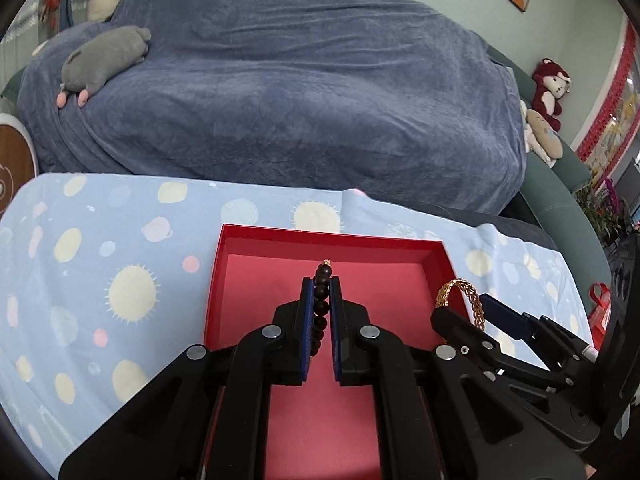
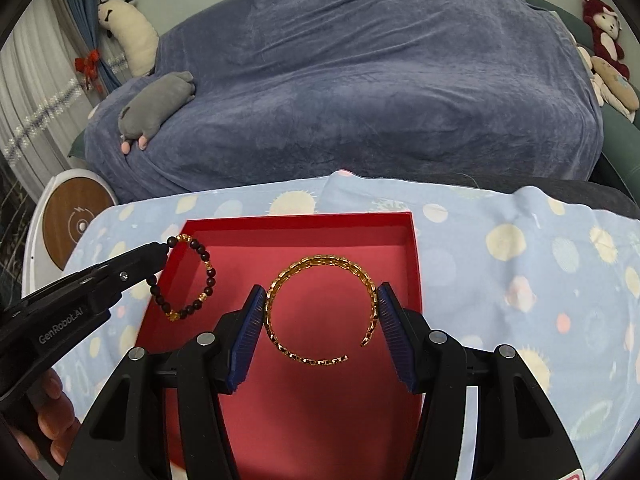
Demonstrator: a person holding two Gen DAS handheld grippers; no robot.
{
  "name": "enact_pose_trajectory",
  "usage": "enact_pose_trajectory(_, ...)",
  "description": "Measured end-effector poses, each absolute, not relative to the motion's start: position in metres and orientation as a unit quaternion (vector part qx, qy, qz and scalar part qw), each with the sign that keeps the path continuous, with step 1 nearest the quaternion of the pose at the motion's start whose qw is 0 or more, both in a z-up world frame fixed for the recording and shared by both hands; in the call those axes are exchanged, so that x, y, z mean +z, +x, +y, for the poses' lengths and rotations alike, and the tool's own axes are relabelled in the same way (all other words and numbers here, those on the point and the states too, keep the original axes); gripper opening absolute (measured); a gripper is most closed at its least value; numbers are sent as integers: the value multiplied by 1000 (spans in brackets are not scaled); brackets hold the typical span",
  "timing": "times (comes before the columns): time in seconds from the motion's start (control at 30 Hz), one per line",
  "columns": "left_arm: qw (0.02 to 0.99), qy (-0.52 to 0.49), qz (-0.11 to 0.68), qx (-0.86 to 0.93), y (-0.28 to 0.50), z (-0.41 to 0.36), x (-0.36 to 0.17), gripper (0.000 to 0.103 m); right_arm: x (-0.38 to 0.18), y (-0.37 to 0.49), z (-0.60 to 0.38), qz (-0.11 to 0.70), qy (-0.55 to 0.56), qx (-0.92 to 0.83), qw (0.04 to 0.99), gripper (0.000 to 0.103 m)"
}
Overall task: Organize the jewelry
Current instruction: 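Open both tools to drop the bracelet and cuff into the red box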
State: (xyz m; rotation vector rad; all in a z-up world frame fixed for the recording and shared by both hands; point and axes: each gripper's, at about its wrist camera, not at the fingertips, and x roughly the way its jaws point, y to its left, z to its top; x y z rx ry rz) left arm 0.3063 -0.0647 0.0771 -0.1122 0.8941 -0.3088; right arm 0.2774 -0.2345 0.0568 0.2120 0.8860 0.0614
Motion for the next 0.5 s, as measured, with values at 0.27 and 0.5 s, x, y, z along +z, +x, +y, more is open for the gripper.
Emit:
enact_pose_trajectory(0.27,878,-53,456,-135,338,-66,44,8,25,316,-232,459,84,21,884,55)
enact_pose_trajectory(0.5,891,-57,436,-113,337,-53,44,35,24,314,-238,449,85,-5,890,63)
